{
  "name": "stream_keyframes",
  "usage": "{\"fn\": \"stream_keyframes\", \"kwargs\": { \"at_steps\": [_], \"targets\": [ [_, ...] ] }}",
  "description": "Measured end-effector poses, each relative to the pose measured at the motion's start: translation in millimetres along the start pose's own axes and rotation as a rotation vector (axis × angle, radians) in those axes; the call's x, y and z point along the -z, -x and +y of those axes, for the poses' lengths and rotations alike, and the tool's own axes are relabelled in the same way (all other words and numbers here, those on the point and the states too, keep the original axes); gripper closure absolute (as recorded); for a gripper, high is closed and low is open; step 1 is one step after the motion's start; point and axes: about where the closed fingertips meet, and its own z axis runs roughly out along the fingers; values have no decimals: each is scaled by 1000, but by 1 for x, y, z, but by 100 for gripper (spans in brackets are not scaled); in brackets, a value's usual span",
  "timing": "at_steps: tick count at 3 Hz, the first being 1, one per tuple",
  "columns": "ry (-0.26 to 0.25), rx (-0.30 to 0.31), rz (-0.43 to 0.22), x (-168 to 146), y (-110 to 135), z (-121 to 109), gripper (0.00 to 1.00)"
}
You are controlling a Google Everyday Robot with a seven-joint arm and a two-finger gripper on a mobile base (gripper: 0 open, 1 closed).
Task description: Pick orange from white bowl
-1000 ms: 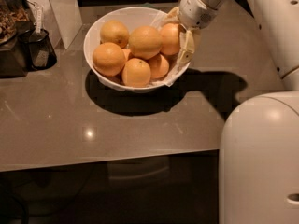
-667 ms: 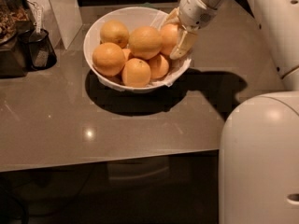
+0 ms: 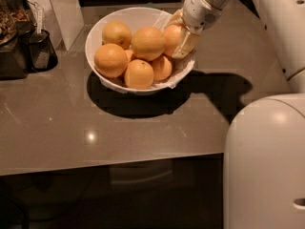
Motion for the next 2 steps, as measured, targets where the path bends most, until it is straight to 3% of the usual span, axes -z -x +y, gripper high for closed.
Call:
{"fn": "stream_keyframes", "kwargs": {
  "at_steps": [1, 2],
  "targets": [
    [-1, 0, 0, 0, 0, 0, 100],
    [-45, 28, 7, 14, 19, -7, 100]
  ]
}}
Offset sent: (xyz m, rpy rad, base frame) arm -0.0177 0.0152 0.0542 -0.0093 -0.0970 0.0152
